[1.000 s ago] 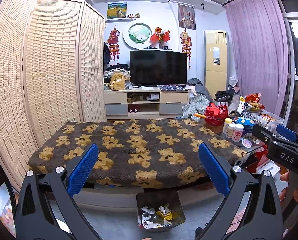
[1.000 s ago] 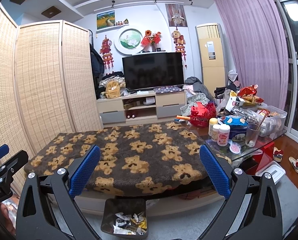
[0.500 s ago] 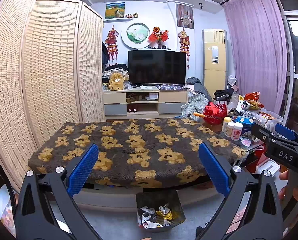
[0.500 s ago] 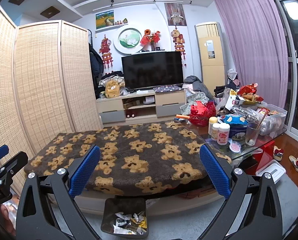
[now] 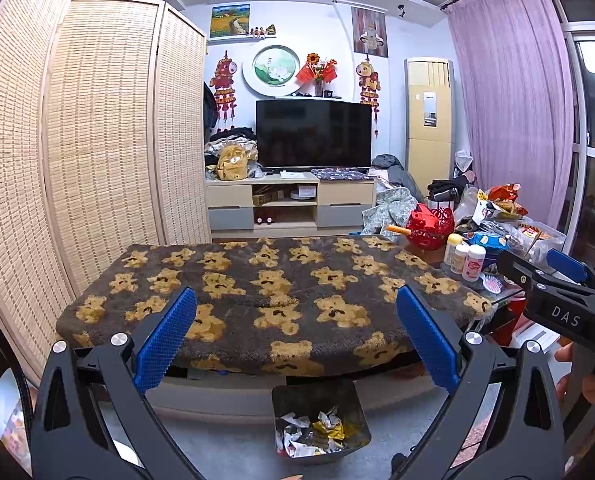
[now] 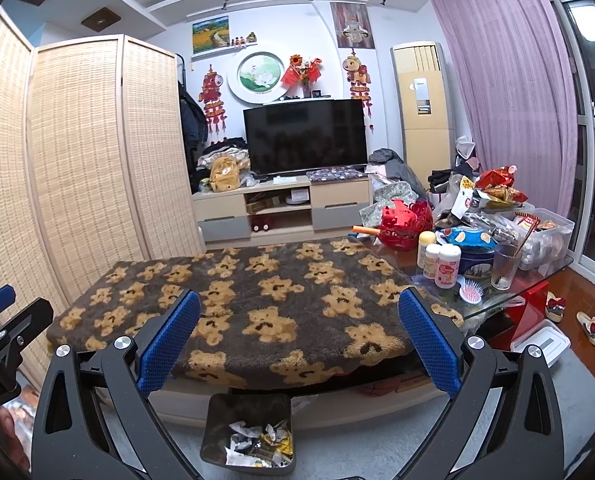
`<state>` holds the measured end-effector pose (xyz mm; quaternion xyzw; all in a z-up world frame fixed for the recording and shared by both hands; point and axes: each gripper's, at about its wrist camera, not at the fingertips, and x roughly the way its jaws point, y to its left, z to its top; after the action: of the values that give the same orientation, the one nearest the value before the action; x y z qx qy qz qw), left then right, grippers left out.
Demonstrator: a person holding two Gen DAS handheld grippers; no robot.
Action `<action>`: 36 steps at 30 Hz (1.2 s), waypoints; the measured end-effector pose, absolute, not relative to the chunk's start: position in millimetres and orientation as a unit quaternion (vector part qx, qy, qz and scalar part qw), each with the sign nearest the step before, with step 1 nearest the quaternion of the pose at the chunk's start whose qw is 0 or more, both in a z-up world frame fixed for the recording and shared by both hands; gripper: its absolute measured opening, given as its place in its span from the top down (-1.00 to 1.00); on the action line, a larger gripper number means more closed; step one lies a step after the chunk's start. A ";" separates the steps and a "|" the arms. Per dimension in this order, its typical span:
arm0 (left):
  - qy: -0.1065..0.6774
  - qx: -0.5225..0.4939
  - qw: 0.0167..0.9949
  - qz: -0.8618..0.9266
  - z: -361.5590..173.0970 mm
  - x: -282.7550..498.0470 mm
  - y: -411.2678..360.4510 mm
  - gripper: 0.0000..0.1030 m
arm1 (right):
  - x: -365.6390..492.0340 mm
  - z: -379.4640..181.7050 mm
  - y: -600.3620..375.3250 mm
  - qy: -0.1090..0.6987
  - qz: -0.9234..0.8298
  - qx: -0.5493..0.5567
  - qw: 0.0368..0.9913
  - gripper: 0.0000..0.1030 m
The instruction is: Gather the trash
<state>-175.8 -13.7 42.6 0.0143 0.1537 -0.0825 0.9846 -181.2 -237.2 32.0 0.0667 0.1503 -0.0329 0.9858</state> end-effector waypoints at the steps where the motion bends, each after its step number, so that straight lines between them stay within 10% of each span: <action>1: 0.154 0.014 0.985 -0.083 42.8 -175.6 -14.0 -0.84 | -181.1 31.8 -236.8 0.151 -0.033 0.066 0.986 -0.94; 36: 0.153 -0.012 0.985 -0.077 41.8 -172.5 -7.5 -0.84 | -179.8 30.3 -237.8 0.152 -0.031 0.067 0.986 -0.94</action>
<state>-172.5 -7.5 41.8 -0.0124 0.1535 -0.0766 0.9851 -179.8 -237.8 30.3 0.0675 0.1516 -0.0309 0.9857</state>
